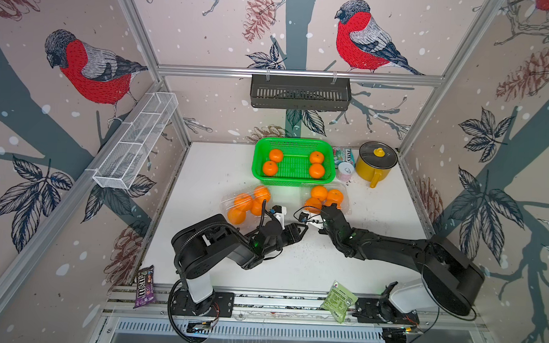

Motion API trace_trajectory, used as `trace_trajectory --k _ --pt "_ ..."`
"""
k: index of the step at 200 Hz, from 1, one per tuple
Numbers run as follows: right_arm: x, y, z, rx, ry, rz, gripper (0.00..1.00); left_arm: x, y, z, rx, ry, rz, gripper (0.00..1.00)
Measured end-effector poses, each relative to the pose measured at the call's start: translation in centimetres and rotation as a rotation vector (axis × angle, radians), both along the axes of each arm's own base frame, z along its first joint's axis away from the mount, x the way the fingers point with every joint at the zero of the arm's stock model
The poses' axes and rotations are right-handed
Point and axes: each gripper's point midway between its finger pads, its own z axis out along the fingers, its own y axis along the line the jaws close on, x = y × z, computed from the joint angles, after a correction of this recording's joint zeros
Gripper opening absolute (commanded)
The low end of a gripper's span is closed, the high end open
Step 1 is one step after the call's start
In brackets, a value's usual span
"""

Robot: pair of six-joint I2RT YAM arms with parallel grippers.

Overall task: Take oranges out of containers
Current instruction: Open the packing box at the center of the board.

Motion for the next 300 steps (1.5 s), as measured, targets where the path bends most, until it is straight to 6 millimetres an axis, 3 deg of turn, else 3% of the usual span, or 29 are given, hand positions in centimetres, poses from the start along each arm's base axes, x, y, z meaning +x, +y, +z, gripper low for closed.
trace_trajectory --k 17,59,116,166,199,300 --pt "0.3 0.0 0.2 0.004 -0.010 -0.006 0.07 0.0 0.0 -0.2 -0.006 0.015 0.006 0.51" --pt "0.8 0.4 0.8 0.018 -0.020 -0.006 0.03 0.9 -0.5 -0.2 -0.028 0.041 0.041 0.48" --pt "0.5 0.5 1.5 0.047 -0.002 0.000 0.01 1.8 -1.4 -1.9 -0.043 0.100 0.076 0.45" --pt "0.4 0.9 1.8 0.071 0.024 -0.002 0.01 2.5 -3.1 0.6 -0.129 0.056 0.070 0.45" --pt "0.3 1.3 1.9 0.092 0.040 -0.002 0.01 2.7 -3.9 0.8 -0.139 0.061 0.073 0.42" --pt "-0.4 2.1 1.2 0.109 0.076 0.019 0.00 4.2 -2.5 -1.1 -0.149 0.165 0.298 0.39"
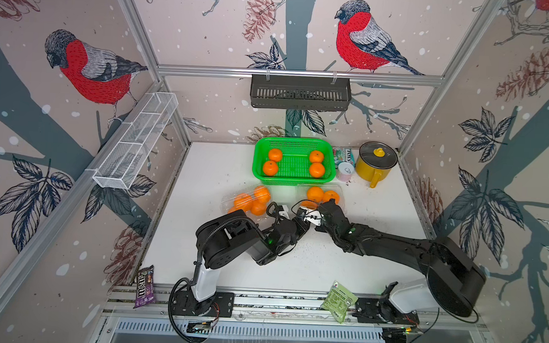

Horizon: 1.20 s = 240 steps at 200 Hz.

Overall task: Take oranges out of containers
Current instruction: Open the packing box at the center of the board.

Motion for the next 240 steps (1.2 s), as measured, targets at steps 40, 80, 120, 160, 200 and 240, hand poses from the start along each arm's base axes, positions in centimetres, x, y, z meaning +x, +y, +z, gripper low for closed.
trace_trajectory --k 40,80,120,160,200,240 --pt "-0.2 0.4 0.0 0.013 0.008 0.010 0.00 0.4 0.1 -0.2 0.036 0.011 0.056 0.38" --pt "-0.3 0.4 0.0 0.020 0.012 0.008 0.00 0.8 0.5 -1.0 0.051 0.023 0.096 0.37" --pt "0.0 0.3 0.6 0.019 -0.003 -0.005 0.00 1.0 0.3 -1.2 0.021 0.022 0.104 0.36" --pt "0.7 0.5 1.8 0.013 -0.034 -0.015 0.00 0.9 0.7 -1.2 0.019 0.023 0.108 0.35" --pt "1.3 0.4 2.5 0.015 -0.055 -0.025 0.00 0.8 1.0 -1.2 0.025 0.026 0.109 0.35" --pt "1.6 0.0 3.4 0.009 -0.068 -0.026 0.00 0.8 1.2 -1.0 0.041 0.018 0.108 0.35"
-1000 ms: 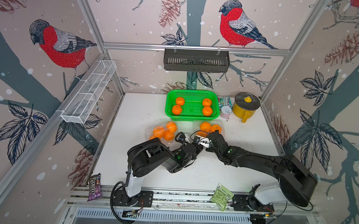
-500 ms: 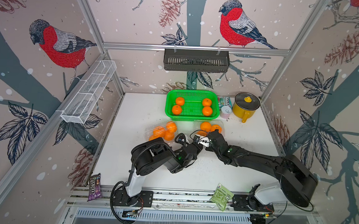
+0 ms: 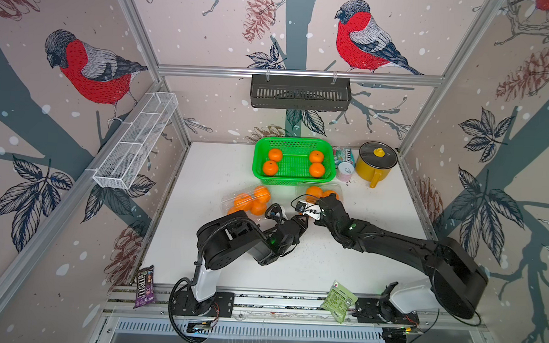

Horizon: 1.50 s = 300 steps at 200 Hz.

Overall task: Take oranges out of containers
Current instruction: Open the packing box at the center of the board.

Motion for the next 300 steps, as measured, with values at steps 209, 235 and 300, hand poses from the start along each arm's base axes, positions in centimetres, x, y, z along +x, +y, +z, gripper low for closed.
trace_trajectory --k 209,235,300 --pt "0.2 -3.9 8.7 0.166 -0.140 -0.315 0.99 0.7 -0.3 5.9 0.206 -0.172 -0.090 0.49" --pt "-0.9 -6.5 12.1 0.355 -0.182 -0.440 0.99 2.0 -0.7 7.3 0.236 -0.212 -0.091 0.49" --pt "-5.2 -13.9 15.0 0.973 -0.156 -0.663 0.99 4.0 -2.8 10.4 0.316 -0.282 -0.171 0.49"
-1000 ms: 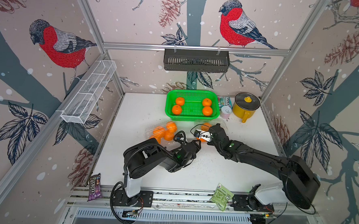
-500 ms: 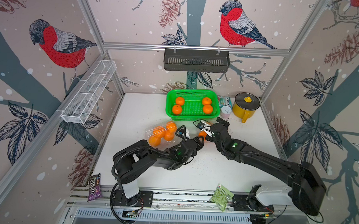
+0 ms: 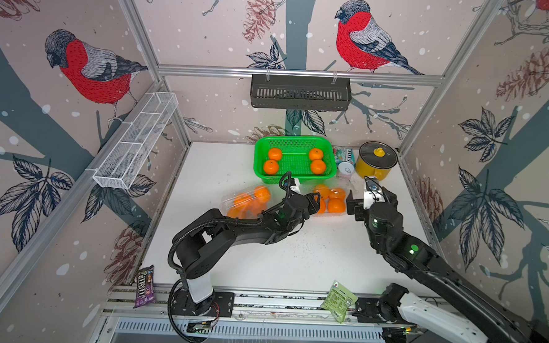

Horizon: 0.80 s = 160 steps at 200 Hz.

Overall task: Take oranges out of containers
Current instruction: Open the packing box at the center of the board.

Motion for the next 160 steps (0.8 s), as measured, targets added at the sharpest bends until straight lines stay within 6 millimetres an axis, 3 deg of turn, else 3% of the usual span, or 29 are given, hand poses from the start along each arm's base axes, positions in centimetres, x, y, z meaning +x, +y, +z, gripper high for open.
trace_trajectory --k 40,58,101,160 --pt "-0.3 -2.7 -3.3 0.233 0.080 -0.065 0.93 -0.2 -0.1 -1.0 0.082 0.010 -0.042 0.50" --pt "-0.1 -3.0 -5.1 0.330 0.139 -0.075 0.90 0.9 -0.2 0.1 0.111 -0.020 -0.042 0.50" --pt "0.5 -4.1 -9.4 0.518 0.292 -0.128 0.87 4.0 -1.7 5.1 0.168 -0.138 -0.054 0.51" --pt "2.4 -6.8 -16.4 0.675 0.511 -0.256 0.82 5.3 -2.0 5.8 0.285 -0.215 -0.077 0.52"
